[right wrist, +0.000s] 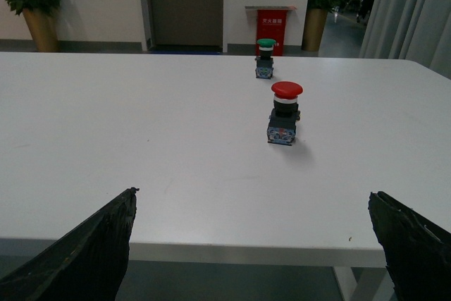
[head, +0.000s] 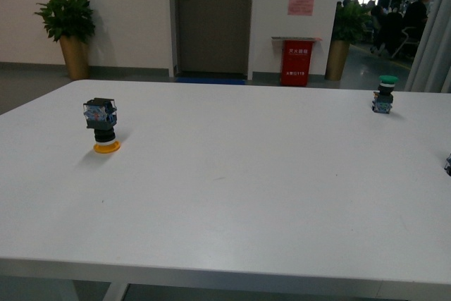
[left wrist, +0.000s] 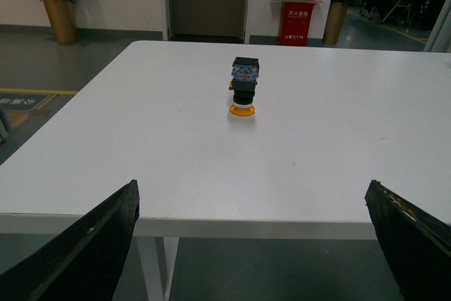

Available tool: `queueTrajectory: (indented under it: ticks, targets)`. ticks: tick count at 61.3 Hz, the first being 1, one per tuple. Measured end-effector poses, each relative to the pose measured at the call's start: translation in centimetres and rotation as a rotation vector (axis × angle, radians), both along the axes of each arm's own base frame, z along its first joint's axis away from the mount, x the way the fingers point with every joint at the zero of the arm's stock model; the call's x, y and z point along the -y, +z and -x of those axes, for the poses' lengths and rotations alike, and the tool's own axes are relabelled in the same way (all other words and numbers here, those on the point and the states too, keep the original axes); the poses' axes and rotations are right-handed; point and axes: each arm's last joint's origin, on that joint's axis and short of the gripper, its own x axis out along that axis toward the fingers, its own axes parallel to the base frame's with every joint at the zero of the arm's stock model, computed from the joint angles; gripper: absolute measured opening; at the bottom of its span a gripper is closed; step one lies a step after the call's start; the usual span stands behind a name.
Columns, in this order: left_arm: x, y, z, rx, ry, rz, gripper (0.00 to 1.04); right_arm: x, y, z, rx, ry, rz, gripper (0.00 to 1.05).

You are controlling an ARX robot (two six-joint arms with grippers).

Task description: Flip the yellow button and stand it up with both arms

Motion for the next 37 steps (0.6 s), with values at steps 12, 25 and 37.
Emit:
queueTrajectory:
  ticks: [12,25,37]
  targets:
    - [0.0,0.0,0.0,0.0,0.0,0.0,0.99,0.0,0.0,0.0,0.0,0.0,0.0,0.98]
    - [0.0,0.0,0.0,0.0,0.0,0.0,0.99,0.0,0.0,0.0,0.0,0.0,0.0,0.98]
    - [0.0,0.0,0.0,0.0,0.0,0.0,0.99,0.0,0.0,0.0,0.0,0.0,0.0,0.98]
